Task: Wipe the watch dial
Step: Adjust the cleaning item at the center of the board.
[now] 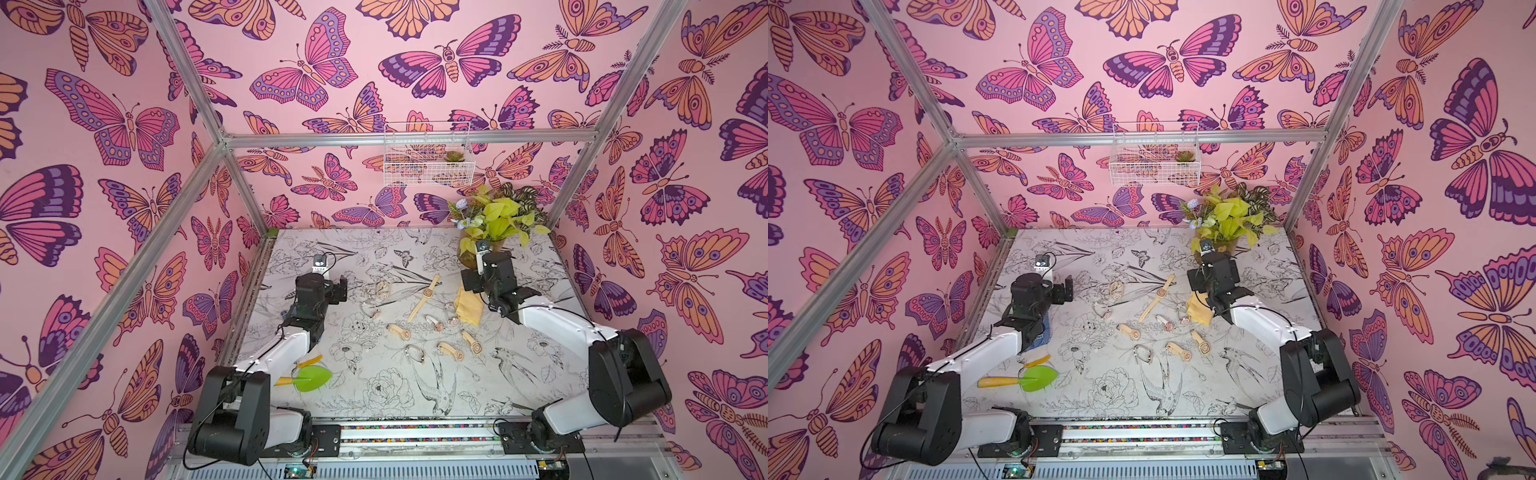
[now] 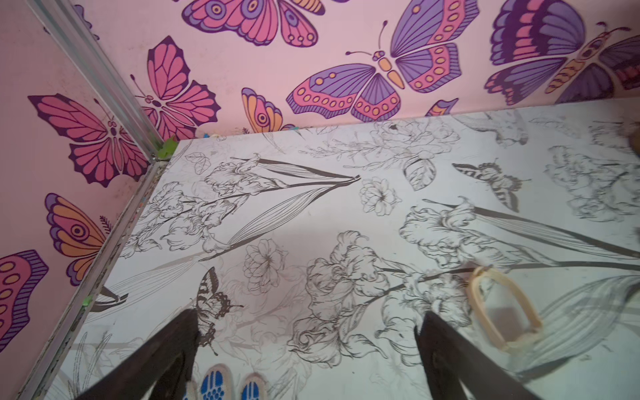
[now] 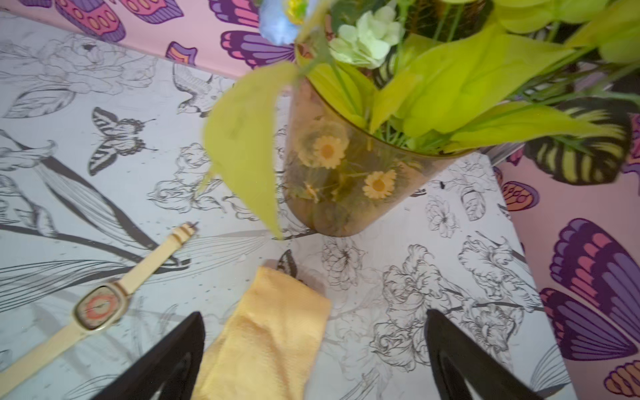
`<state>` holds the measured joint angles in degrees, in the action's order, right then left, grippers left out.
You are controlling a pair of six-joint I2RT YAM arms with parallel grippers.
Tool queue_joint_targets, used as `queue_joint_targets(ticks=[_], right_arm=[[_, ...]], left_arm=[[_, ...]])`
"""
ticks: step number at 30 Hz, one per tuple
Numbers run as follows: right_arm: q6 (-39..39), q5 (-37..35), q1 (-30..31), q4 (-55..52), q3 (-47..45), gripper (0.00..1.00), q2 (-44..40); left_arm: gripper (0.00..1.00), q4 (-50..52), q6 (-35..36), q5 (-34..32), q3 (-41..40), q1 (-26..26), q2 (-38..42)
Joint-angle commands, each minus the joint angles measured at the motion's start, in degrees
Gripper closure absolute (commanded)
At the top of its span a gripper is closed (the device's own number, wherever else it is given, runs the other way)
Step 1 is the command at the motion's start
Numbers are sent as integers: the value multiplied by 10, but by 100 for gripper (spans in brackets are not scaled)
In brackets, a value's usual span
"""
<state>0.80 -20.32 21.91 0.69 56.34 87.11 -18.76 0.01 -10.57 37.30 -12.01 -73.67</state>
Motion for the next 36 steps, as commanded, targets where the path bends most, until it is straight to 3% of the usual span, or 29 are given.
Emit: queue_joint_targets(ticks=[1,9,12,15,18,19,28,36], right_arm=[[-76,16,3,-152,74,1,34],[-136,84,3,-326,213,1,168],[-146,93,2,-360,245,23,204],[-150,108,2,-375,264,60,234],[-157,111,0,-381,278,94,261],[-162,108,-3,-382,283,100,271],[-194,138,-51,-398,341,100,355],[-213,96,-91,-425,300,100,330]], left_arm=[[0,117,-62,-11,28,-38,48],[0,234,-172,83,53,-124,109],[0,273,-223,101,63,-150,127],[0,282,-268,130,67,-176,134],[0,315,-272,110,92,-219,130],[0,326,-272,101,104,-232,127],[0,365,-255,96,167,-288,95],[0,367,-243,101,172,-291,85]])
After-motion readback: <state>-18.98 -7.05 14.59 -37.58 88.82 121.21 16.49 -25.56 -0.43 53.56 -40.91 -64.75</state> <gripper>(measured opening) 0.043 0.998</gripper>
